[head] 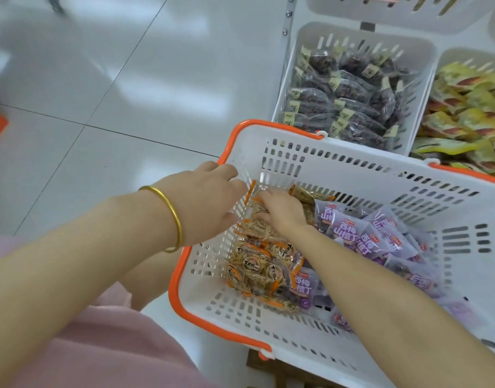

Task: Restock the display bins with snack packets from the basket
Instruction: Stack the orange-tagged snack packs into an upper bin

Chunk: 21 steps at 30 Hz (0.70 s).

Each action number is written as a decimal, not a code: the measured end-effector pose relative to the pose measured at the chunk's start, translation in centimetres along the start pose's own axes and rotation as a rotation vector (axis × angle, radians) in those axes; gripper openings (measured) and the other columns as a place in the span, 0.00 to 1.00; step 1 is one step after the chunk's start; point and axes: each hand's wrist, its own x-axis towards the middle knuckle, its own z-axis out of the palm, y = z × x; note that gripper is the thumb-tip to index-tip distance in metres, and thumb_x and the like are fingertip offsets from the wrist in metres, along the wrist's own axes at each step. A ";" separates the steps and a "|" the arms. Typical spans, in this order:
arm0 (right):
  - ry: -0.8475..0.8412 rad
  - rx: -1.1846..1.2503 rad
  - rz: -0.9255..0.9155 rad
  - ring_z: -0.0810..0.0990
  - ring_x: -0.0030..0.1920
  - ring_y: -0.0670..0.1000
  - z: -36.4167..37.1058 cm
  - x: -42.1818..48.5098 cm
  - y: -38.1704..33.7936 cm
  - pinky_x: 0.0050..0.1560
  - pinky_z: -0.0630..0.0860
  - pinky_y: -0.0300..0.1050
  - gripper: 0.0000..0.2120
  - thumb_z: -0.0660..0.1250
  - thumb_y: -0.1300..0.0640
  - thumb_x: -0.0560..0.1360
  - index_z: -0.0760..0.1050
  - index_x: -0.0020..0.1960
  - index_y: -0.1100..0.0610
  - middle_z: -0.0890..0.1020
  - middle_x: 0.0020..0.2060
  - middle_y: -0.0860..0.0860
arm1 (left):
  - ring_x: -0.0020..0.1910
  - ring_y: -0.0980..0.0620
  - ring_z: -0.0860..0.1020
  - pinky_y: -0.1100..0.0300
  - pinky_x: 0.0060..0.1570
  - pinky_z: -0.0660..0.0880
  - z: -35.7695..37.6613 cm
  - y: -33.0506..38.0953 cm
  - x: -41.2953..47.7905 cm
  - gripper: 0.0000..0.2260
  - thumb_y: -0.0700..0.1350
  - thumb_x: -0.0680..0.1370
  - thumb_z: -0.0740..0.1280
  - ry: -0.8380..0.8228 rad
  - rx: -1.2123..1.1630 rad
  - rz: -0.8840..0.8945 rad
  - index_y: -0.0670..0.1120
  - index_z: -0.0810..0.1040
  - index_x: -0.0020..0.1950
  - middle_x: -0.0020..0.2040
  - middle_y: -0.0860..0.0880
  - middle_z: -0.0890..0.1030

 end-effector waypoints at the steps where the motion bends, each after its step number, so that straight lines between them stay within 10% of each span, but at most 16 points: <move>1: 0.024 0.036 -0.024 0.76 0.56 0.56 -0.3 -0.4 0.2 0.44 0.74 0.50 0.18 0.68 0.48 0.75 0.71 0.61 0.55 0.78 0.54 0.53 | 0.68 0.48 0.62 0.51 0.64 0.68 -0.1 0.2 0.1 0.19 0.53 0.80 0.55 0.005 -0.007 0.000 0.50 0.63 0.70 0.69 0.49 0.62; 12: 0.092 0.343 0.000 0.75 0.38 0.54 -7.1 -4.3 1.8 0.38 0.68 0.47 0.13 0.67 0.53 0.76 0.68 0.39 0.58 0.75 0.35 0.52 | 0.66 0.46 0.66 0.52 0.65 0.65 -1.7 2.1 1.7 0.22 0.53 0.79 0.59 -0.014 -0.148 0.012 0.46 0.62 0.71 0.68 0.46 0.66; 17: 0.228 0.600 0.062 0.75 0.34 0.55 -17.1 -8.0 1.2 0.36 0.70 0.46 0.15 0.74 0.54 0.70 0.72 0.39 0.63 0.77 0.33 0.56 | 0.65 0.47 0.69 0.54 0.62 0.69 -3.4 5.0 3.0 0.41 0.60 0.70 0.70 0.036 -0.504 -0.006 0.43 0.55 0.74 0.69 0.45 0.67; 21: 0.304 0.820 0.129 0.80 0.28 0.54 -23.1 -10.7 1.0 0.32 0.78 0.49 0.13 0.73 0.54 0.71 0.74 0.42 0.62 0.82 0.35 0.58 | 0.51 0.52 0.73 0.59 0.48 0.72 -4.9 7.4 4.0 0.34 0.57 0.66 0.75 0.138 -0.620 0.050 0.44 0.64 0.64 0.54 0.51 0.74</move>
